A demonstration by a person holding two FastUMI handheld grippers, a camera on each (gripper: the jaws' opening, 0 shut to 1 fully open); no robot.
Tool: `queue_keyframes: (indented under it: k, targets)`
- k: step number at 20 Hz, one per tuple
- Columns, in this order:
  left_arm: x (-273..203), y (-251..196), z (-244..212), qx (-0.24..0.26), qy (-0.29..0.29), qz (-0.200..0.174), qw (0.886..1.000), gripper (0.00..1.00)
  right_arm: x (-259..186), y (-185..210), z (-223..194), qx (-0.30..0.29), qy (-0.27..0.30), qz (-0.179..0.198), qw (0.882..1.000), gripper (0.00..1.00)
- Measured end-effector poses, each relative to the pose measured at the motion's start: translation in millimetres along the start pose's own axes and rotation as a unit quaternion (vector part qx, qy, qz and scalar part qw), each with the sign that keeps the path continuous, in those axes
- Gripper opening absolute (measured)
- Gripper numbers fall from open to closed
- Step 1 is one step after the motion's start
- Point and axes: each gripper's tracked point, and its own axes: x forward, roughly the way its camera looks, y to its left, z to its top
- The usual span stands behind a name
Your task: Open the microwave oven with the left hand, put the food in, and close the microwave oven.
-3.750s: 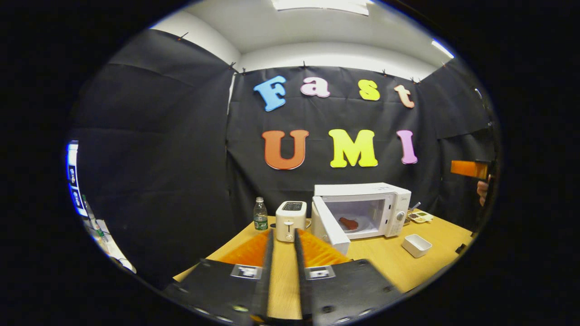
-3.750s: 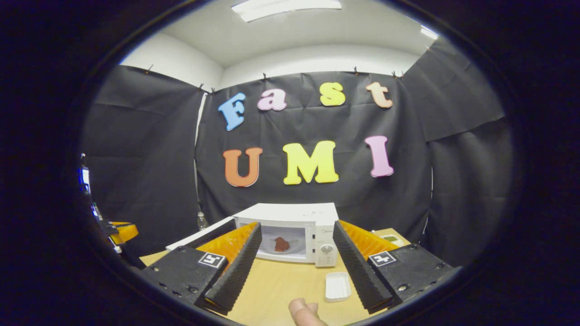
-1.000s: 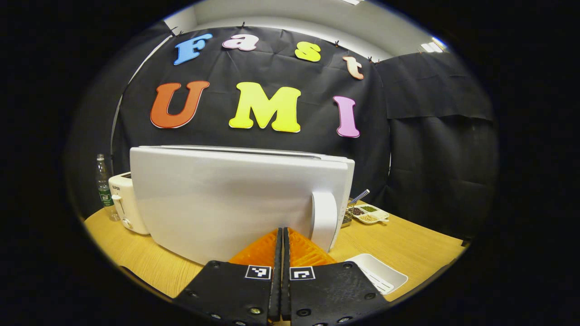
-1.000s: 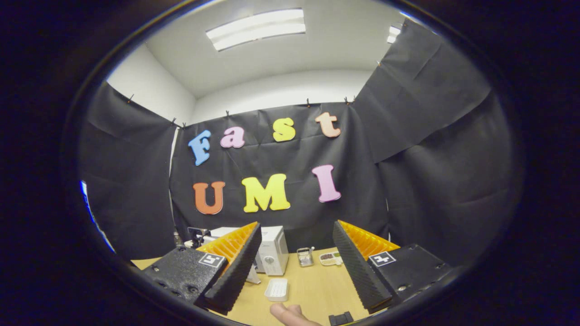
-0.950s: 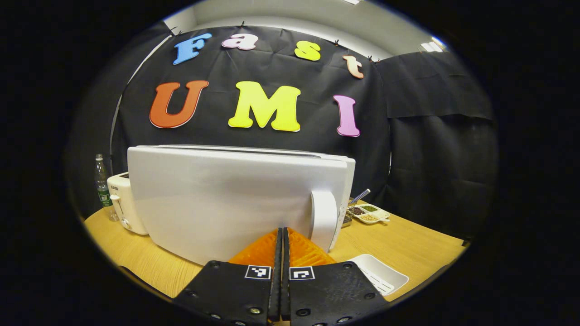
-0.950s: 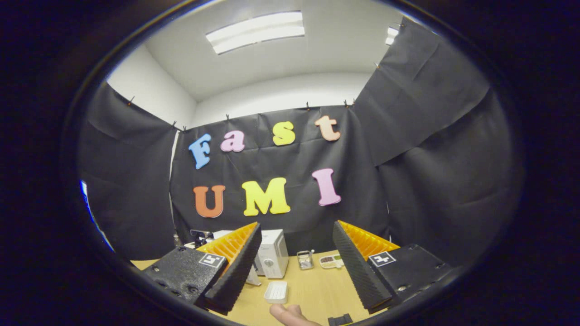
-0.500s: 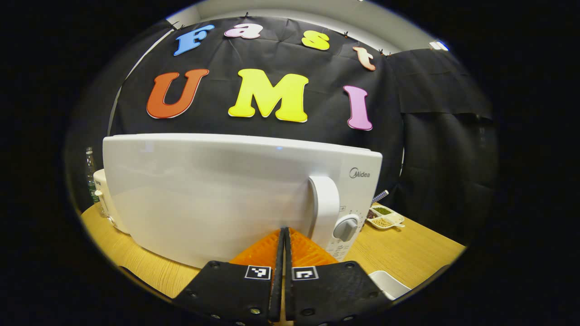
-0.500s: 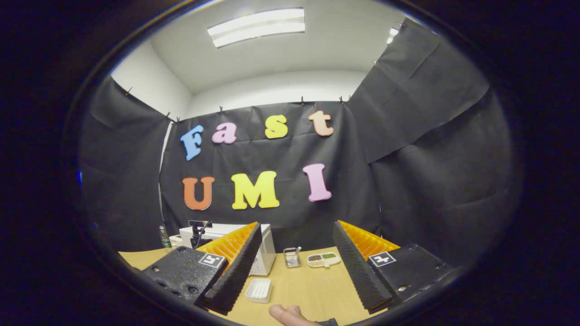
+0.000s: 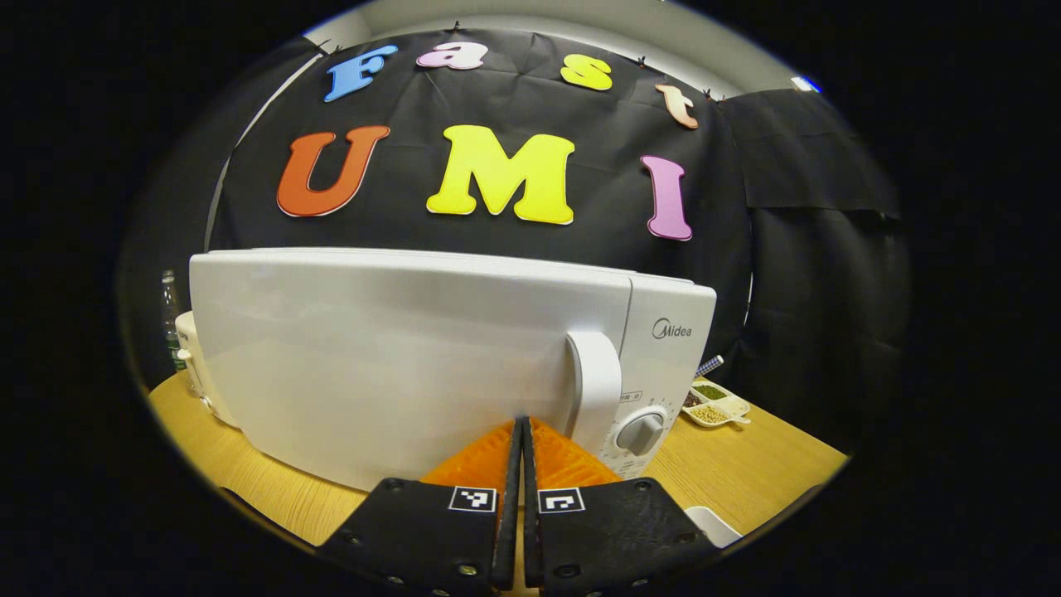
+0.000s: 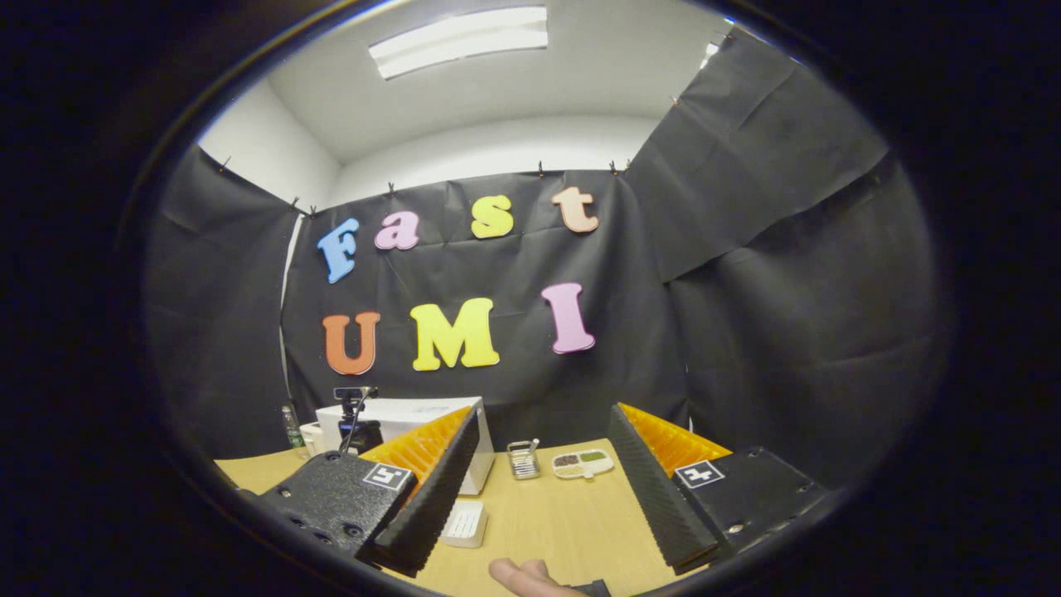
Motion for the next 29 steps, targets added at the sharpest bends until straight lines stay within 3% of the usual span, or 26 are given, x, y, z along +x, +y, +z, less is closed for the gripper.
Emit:
queue_keyframes:
  k: [3, 4, 7, 9, 10, 11, 12, 13, 14, 19, 25, 26, 27, 28, 29]
  targets:
    - [-13, -6, -9, -0.017, 0.03, -0.016, 0.999, 0.05, -2, 0, -2, -0.003, 0.013, -0.009, 1.0, 1.0]
    - [-25, 1, -4, -0.013, 0.029, 0.0, 0.999, 0.07, -3, 2, -3, -0.003, 0.018, -0.009, 1.0, 1.0]
    - [-58, 18, 10, -0.015, 0.026, 0.042, 0.999, 0.56, -7, 6, -6, -0.005, 0.031, -0.012, 0.999, 1.0]
    - [-81, 15, 23, -0.031, 0.027, 0.039, 0.998, 0.91, -10, 13, -6, -0.005, 0.038, -0.01, 0.999, 1.0]
    - [-95, 15, 32, -0.024, 0.02, 0.041, 0.999, 0.95, -11, 19, -4, -0.005, 0.04, -0.006, 0.999, 1.0]
    - [-109, 20, 42, -0.009, 0.01, 0.047, 0.999, 0.93, -12, 23, -4, -0.005, 0.041, -0.004, 0.999, 0.89]
    - [-122, 24, 53, 0.007, -0.003, 0.058, 0.998, 0.93, -13, 25, -2, -0.007, 0.042, -0.004, 0.999, 0.9]
    - [-135, 27, 63, 0.018, -0.013, 0.066, 0.998, 0.93, -14, 27, -1, -0.01, 0.042, -0.004, 0.999, 1.0]
    - [-149, 29, 70, 0.022, -0.019, 0.07, 0.997, 0.93, -15, 30, 2, -0.013, 0.042, -0.003, 0.999, 0.9]
    - [-216, 34, 108, 0.019, -0.049, 0.077, 0.996, 0.93, -11, 47, 14, -0.029, 0.037, -0.002, 0.999, 0.89]
    - [-314, 36, 161, 0.059, -0.119, 0.103, 0.986, 0.93, 7, 68, 19, -0.047, 0.042, -0.008, 0.998, 0.89]
    - [-329, 33, 168, 0.072, -0.125, 0.105, 0.984, 0.93, 11, 72, 19, -0.049, 0.046, -0.009, 0.998, 1.0]
    - [-341, 32, 171, 0.079, -0.128, 0.108, 0.983, 0.93, 15, 75, 20, -0.05, 0.051, -0.01, 0.997, 1.0]
    - [-353, 33, 174, 0.083, -0.129, 0.116, 0.981, 0.82, 18, 79, 20, -0.051, 0.055, -0.012, 0.997, 1.0]
    - [-367, 31, 175, 0.085, -0.128, 0.119, 0.981, 0.83, 19, 83, 20, -0.053, 0.058, -0.011, 0.997, 1.0]
